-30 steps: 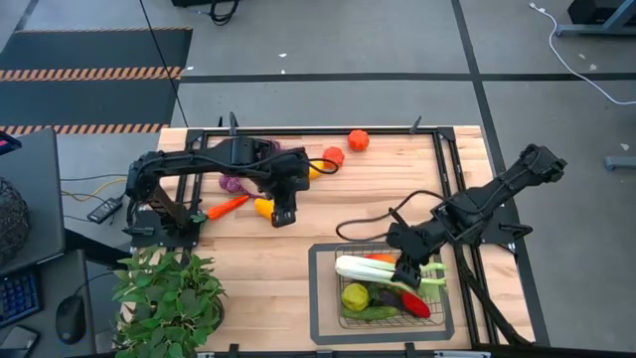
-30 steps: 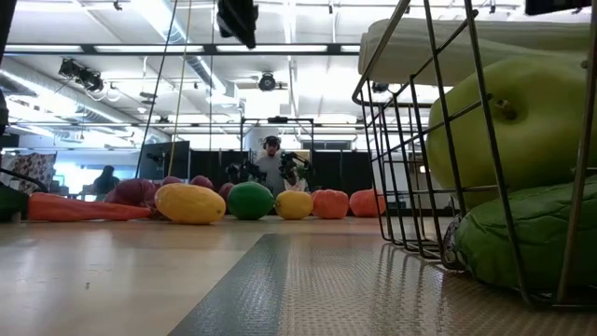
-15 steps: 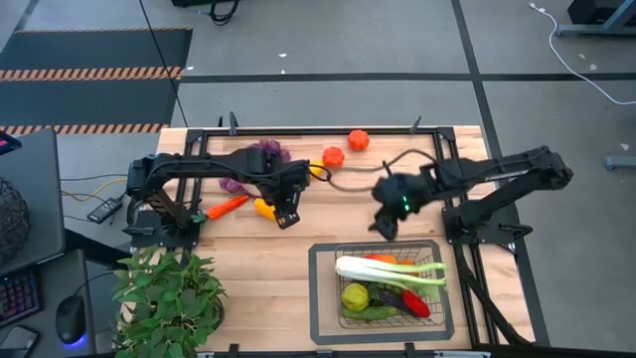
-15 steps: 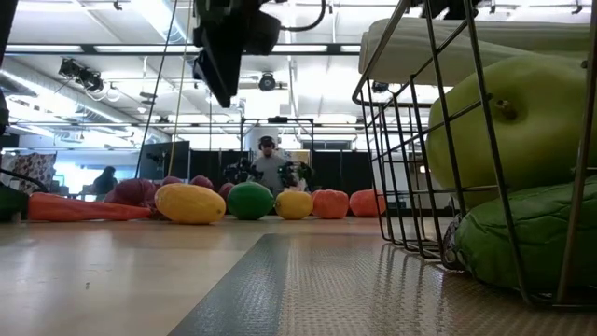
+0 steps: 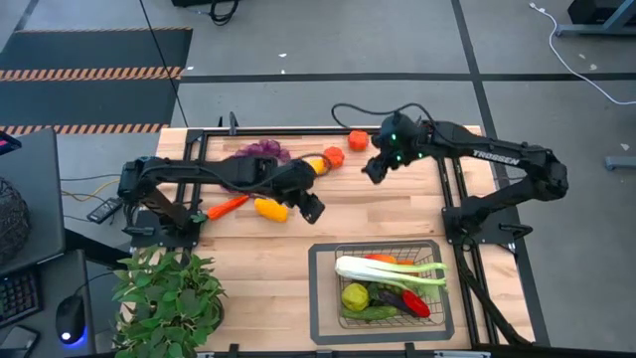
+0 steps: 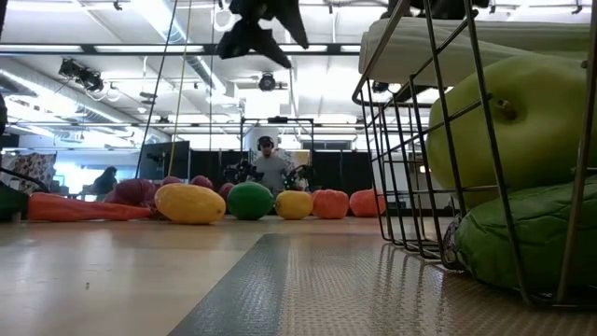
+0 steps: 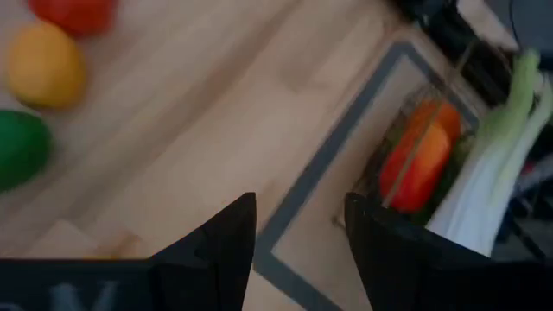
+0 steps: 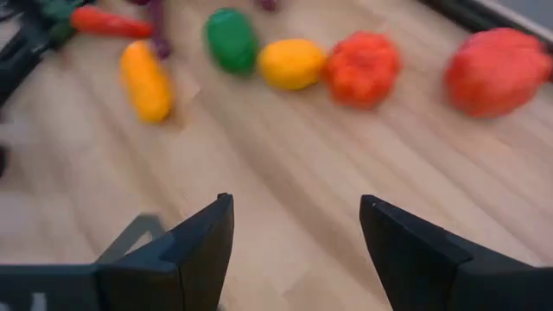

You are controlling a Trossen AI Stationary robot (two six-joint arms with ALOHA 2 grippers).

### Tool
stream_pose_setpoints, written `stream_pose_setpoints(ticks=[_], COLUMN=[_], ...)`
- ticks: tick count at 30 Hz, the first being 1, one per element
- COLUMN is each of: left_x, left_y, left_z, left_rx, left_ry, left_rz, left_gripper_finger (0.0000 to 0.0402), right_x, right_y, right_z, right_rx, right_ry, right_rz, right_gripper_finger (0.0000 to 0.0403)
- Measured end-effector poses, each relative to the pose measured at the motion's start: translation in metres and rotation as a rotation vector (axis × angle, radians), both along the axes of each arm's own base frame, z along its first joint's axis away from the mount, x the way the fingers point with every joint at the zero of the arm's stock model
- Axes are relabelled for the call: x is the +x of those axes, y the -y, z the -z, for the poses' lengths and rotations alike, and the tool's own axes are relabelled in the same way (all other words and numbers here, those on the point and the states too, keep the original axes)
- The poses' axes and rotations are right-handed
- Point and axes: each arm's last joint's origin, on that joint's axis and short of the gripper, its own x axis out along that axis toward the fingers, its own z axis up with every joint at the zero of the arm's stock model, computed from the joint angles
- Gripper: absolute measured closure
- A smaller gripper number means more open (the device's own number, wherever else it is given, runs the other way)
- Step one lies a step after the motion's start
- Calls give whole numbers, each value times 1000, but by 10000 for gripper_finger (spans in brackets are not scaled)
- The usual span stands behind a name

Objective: Build produce basket
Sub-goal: Put the tangerine into the wire basket

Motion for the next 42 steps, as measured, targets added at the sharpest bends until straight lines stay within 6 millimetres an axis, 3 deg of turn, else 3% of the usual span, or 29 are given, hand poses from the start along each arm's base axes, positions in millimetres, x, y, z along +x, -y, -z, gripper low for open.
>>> stream_pose_setpoints(ticks=[5,14,22,27,38,42], left_x=[-15,-60,-103,-114,-117,-116], left_y=[-12,-42,-52,-52,-51,-47], left_z=[-23,-74,-105,-111,-107,-107], left_rx=[30,146,215,224,191,182], left_ry=[87,279,370,386,345,347], left_rz=[-48,-103,-107,-115,-126,-114], left_gripper_finger=[216,216,216,216,216,216], right_x=[7,25,36,51,87,95], right_y=[31,68,86,93,116,122], right_z=[14,62,68,74,106,112], right_rx=[42,109,173,200,244,233], right_ry=[-3,-146,-20,71,18,19], right_rz=[35,119,221,245,242,249], right_gripper_finger=[141,139,122,90,10,6])
